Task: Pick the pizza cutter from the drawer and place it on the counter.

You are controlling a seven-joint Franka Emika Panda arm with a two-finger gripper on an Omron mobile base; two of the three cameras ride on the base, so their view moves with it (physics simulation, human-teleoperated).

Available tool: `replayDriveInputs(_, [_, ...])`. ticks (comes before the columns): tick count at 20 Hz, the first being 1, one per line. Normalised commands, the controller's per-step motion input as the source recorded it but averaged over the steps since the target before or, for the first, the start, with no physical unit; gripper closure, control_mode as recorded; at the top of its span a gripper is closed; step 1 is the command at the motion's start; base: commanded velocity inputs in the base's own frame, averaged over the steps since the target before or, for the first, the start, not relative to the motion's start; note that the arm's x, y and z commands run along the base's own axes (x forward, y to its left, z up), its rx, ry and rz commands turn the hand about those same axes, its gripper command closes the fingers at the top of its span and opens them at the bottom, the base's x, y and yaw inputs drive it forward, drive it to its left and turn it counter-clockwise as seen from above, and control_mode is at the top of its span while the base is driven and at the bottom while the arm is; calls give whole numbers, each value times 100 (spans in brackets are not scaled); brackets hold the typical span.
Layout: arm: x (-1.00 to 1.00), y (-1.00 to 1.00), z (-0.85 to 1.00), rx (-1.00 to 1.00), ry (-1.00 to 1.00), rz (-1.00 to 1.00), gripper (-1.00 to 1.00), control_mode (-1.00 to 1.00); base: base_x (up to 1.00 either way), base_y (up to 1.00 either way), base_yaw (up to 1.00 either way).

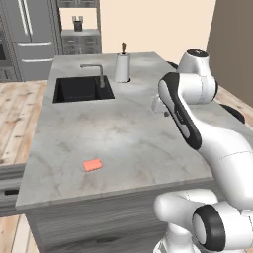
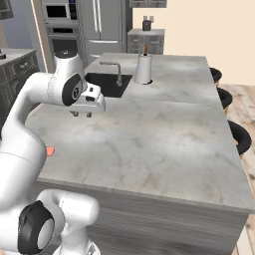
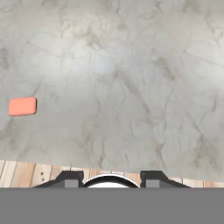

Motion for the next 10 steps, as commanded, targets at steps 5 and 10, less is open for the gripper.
replayDriveInputs(5, [-17,0,-22,0,0,0,-100,-100,0,0,0])
replayDriveInputs(10, [-39,0,-51,0,0,0,-100,-100,0,0,0])
